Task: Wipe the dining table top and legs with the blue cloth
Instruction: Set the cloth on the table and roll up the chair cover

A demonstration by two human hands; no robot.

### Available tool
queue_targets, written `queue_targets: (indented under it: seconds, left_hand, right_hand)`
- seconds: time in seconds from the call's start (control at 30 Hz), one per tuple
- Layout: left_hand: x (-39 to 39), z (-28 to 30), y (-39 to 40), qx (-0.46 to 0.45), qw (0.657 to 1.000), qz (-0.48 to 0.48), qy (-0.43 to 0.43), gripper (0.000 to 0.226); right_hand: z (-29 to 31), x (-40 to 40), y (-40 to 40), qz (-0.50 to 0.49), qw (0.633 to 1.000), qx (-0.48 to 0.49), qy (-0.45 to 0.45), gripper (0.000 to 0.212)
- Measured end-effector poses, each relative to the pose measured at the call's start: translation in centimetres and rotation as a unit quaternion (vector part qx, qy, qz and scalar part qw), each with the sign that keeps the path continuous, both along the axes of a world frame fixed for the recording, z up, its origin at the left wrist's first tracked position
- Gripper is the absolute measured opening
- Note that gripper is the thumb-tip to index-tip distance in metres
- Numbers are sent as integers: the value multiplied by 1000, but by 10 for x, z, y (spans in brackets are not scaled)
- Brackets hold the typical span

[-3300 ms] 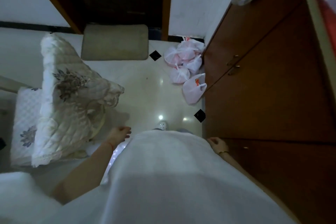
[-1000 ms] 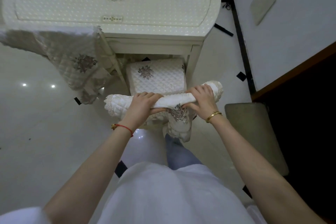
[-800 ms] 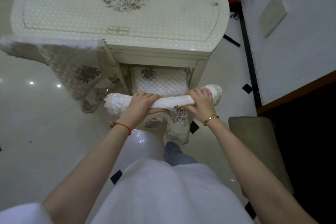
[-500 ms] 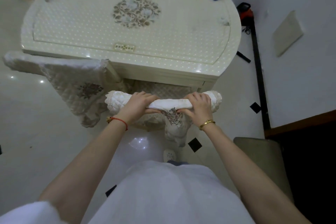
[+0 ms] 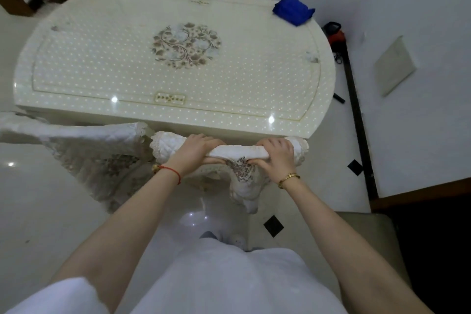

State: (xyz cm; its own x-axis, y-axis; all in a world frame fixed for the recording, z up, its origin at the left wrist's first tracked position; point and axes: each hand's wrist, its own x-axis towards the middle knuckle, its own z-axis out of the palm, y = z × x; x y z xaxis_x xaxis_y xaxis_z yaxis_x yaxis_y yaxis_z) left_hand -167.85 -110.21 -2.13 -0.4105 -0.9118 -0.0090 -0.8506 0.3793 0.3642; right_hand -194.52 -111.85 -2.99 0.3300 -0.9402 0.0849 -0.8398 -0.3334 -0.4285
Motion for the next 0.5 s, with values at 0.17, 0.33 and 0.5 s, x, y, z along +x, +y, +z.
queue_targets:
  seconds: [0.17, 0.33, 0.5]
  left_hand:
    - [18, -1, -12, 12, 1000, -15, -2, 68]
    - [20, 2, -12, -3, 999, -30, -10, 66]
    - [21, 6, -7, 5, 1000, -26, -4, 85]
  right_hand:
    - [1, 16, -6, -10, 1000, 13, 3, 63]
    - [2, 18, -6, -11, 999, 32, 14, 65]
    - [3, 21, 0, -27, 998, 50, 4, 68]
